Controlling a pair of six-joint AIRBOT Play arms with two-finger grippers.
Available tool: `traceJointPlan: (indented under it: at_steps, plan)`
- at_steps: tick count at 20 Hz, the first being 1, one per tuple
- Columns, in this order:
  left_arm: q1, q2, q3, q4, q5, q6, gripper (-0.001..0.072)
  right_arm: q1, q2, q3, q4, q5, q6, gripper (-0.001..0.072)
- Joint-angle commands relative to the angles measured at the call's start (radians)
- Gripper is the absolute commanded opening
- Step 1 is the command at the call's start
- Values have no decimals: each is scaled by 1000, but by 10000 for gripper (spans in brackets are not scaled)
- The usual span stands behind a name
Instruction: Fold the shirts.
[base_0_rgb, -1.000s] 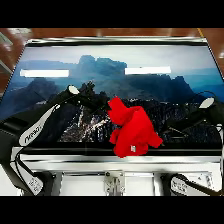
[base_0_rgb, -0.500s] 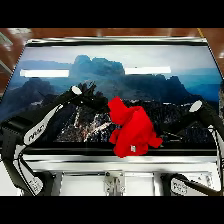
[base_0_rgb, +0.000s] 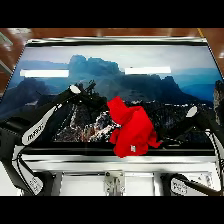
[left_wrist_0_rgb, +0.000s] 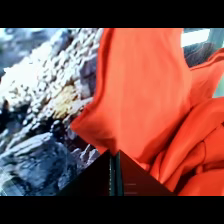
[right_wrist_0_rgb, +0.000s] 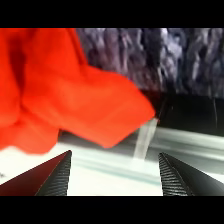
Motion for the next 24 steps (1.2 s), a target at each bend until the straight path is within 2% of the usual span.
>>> traceJointPlan:
  at_steps: [1, 3, 4, 5, 6, 7, 10, 14, 20, 24]
  plan:
    - [11, 19, 1, 1, 0, 25, 30, 2, -20, -26, 24, -89, 45, 670]
    - [15, 26, 1, 1, 0, 25, 30, 2, -63, -26, 89, -110, 47, 668]
    - [17, 32, 1, 1, 0, 26, 30, 2, -81, -26, 108, -127, 47, 567]
    - [17, 39, 1, 1, 1, 42, 29, 2, -89, -26, 113, -144, 47, 411]
    - [19, 48, 2, 1, 5, 65, 29, 1, -89, -26, 116, -154, 47, 198]
    - [21, 64, 5, 11, 14, 94, 28, 1, -86, -22, 119, -154, 43, 61]
    - [27, 130, 78, 146, 15, 98, 27, 1, -22, 27, 113, -155, -13, 55]
    - [72, 288, 268, 286, 3, 60, 27, 1, 193, 232, 53, -208, -50, 55]
    - [157, 604, 571, 391, 3, 80, 29, 1, 514, 629, 29, -489, -62, 55]
    - [244, 819, 621, 417, -2, 79, 29, 1, 615, 813, 44, -578, -61, 55]
